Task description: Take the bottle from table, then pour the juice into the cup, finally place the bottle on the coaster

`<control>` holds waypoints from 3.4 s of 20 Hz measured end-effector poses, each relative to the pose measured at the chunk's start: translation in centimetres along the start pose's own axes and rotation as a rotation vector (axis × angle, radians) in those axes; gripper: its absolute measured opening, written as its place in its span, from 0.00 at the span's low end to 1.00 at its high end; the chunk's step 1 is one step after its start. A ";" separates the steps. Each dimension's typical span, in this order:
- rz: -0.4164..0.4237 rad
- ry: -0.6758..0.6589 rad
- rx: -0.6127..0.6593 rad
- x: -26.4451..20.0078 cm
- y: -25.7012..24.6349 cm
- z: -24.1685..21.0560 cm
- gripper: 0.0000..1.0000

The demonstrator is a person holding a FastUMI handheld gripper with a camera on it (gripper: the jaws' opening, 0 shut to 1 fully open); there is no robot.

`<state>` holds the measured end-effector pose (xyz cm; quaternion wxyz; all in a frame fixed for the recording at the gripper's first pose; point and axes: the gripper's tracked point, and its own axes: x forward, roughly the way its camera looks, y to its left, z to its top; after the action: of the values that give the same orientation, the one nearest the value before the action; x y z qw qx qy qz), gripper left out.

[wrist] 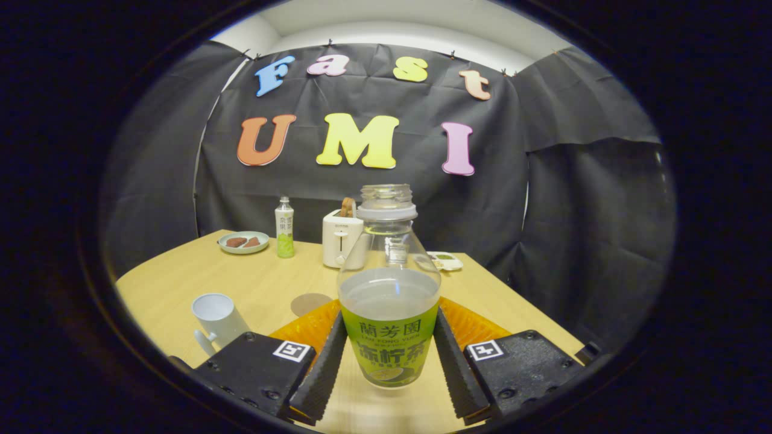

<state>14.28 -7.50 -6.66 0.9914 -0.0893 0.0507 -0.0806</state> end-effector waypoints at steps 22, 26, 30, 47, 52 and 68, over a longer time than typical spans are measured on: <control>-0.146 -0.029 -0.707 -0.1 4.7 8.2 0.81; -0.181 -0.047 -0.835 0.2 5.4 8.4 0.81; -0.209 -0.053 -0.947 0.5 5.9 8.2 0.80; -0.409 -0.235 -1.392 1.1 9.4 8.7 0.81; -0.436 -0.282 -1.482 0.8 10.5 9.2 0.81; -0.485 -0.328 -1.604 0.4 11.8 9.6 0.80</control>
<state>17.58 5.52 0.51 0.5782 -0.7833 -0.0724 -0.2164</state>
